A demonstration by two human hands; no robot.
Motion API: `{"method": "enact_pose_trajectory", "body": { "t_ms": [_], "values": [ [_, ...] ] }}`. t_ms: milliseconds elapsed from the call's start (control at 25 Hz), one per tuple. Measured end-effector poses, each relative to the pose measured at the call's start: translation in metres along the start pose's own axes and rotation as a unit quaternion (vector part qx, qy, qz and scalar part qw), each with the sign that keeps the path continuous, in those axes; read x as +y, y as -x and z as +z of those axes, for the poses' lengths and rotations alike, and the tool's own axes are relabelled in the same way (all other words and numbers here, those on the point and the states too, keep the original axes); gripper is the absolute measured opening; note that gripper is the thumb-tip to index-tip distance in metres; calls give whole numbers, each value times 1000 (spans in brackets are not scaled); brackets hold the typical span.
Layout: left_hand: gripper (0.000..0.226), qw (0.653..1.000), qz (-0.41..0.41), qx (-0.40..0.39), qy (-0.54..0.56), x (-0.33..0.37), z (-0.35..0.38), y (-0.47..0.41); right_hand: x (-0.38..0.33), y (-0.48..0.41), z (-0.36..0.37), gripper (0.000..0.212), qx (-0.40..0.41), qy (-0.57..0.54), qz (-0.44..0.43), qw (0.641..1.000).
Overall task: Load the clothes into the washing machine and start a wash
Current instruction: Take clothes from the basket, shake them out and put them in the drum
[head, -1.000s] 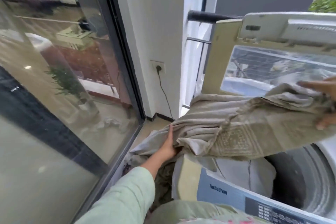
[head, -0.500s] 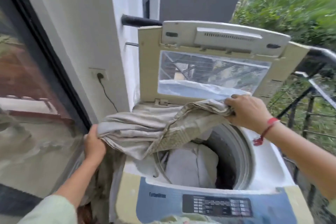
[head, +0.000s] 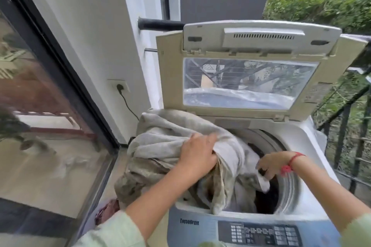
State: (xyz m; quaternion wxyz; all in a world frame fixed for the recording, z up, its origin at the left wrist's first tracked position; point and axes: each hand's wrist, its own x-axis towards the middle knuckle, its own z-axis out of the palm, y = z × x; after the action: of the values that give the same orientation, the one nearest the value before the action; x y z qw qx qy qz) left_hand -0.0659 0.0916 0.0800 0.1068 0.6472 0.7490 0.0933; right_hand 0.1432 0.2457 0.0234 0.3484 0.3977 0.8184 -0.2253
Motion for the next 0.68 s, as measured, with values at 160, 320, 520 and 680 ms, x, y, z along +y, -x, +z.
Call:
{"method": "enact_pose_trajectory", "body": {
  "t_ms": [160,320,520,680],
  "values": [
    [61,992,-81,-86,33,-75,13,6,-34,-13,-12,94,148,-229,-70,960],
    [107,978,-187,-72,58,-190,4,24,-151,-56,-21,128,136,-358,-179,906],
    [131,933,-225,-186,210,-250,81,30,-202,-97,0,72,274,-436,-112,850],
    [124,961,-156,-111,198,-242,95,14,-183,-28,-32,31,423,-134,-206,872]
  ]
}}
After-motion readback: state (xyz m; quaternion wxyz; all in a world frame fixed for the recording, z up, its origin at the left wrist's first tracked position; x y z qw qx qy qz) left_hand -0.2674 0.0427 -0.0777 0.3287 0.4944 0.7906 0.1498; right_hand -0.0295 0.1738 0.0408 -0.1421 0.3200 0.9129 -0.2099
